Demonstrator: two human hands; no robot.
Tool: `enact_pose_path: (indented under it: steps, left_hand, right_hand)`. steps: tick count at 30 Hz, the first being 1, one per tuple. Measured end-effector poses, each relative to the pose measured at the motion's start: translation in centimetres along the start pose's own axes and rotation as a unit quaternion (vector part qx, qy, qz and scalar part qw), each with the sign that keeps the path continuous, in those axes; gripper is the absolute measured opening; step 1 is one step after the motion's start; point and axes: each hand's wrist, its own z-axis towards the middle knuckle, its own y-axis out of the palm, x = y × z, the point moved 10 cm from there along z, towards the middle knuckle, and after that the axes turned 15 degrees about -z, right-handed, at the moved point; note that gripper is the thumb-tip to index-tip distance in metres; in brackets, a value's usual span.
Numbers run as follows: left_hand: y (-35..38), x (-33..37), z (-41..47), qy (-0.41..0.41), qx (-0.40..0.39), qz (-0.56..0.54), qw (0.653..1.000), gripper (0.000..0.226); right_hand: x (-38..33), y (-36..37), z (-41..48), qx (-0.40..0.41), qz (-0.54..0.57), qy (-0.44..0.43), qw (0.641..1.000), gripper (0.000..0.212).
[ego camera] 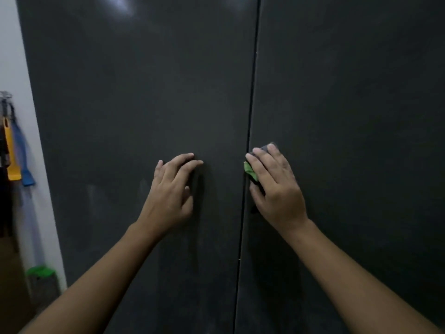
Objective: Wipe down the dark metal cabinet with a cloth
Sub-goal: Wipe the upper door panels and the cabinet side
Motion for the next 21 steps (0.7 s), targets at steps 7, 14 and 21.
enact_pose_path:
  steps: [7,14,21]
  left_hand:
    - [-6.1,-6.1,-0.8,-0.042,0.053,0.021,0.998,0.066]
    - [-10.9,-11.2,-2.6,-0.058,0.017,0.061,0.996,0.069]
    - [-14.4,-15.3,-4.5,-0.088,0.050,0.005,0.995,0.072]
  right_hand:
    - [-14.1,5.2,-4.8,-0.059,0.015,-0.196,0.979,0.039]
    - [-19.4,8.0,-8.9,-0.115,-0.016,-0.463,0.879,0.039]
    - [-17.2,6.3,4.3,-0.019,-0.028,-0.088,0.996,0.046]
